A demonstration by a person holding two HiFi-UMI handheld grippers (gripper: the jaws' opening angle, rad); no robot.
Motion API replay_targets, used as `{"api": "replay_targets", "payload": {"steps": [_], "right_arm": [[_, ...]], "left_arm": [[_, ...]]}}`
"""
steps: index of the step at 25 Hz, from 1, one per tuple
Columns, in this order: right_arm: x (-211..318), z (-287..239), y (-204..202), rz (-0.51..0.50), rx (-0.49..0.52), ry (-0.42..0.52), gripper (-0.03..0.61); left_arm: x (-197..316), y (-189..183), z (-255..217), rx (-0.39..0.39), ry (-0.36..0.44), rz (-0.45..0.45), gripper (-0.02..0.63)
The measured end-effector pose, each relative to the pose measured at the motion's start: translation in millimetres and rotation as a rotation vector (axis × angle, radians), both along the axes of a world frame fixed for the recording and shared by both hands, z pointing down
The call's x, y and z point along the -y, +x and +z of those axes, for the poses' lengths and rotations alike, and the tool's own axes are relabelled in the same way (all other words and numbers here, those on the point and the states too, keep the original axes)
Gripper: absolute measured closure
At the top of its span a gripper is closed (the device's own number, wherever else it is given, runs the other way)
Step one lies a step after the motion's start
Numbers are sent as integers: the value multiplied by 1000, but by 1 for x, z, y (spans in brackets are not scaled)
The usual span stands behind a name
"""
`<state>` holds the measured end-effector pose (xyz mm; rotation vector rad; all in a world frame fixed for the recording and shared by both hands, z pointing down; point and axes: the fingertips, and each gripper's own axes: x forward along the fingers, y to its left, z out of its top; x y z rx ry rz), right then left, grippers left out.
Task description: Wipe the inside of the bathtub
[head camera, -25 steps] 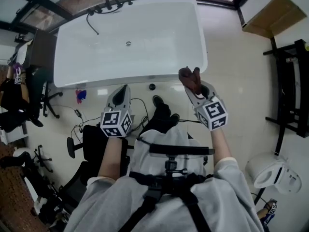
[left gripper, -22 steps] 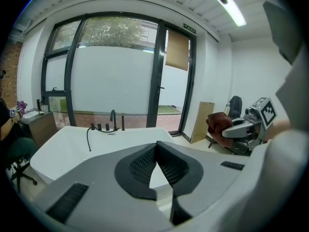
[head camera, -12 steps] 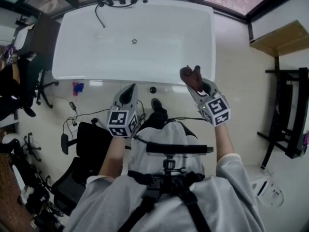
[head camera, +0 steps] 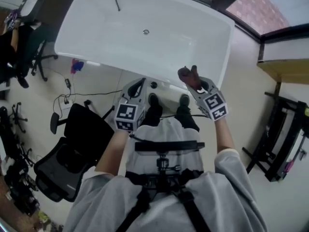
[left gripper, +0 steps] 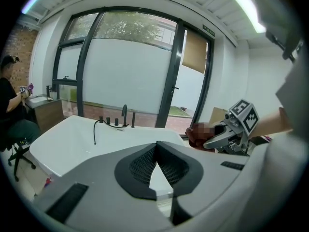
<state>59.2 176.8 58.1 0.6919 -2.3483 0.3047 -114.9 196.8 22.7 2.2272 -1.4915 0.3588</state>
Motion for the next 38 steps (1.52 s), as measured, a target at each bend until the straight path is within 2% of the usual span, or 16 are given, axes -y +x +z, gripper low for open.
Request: {"api": "replay_targets", "payload": {"steps": [6,11,14,21,29,38], "right_arm": [[22,24,-7,-140,-15,-34,439],[46,55,10,-244,-17,-98,439],[60,74,22,-289,-8,-149,439],[68,164,33,-414,-4,-284,442],[79,252,36,-482,39,-498,443],[69,358,3,-623,16,-695,445]], "left_arm": [[-4,-5,20,44,-44,-116,606],[2,18,40,53,-100,-228,606],[16,37,49,60,-108,-266,606],[22,53,104,77,-134,-372,606],[40,64,174,86,-215,-410,606],[61,55,257,87,-254,-416,606]]}}
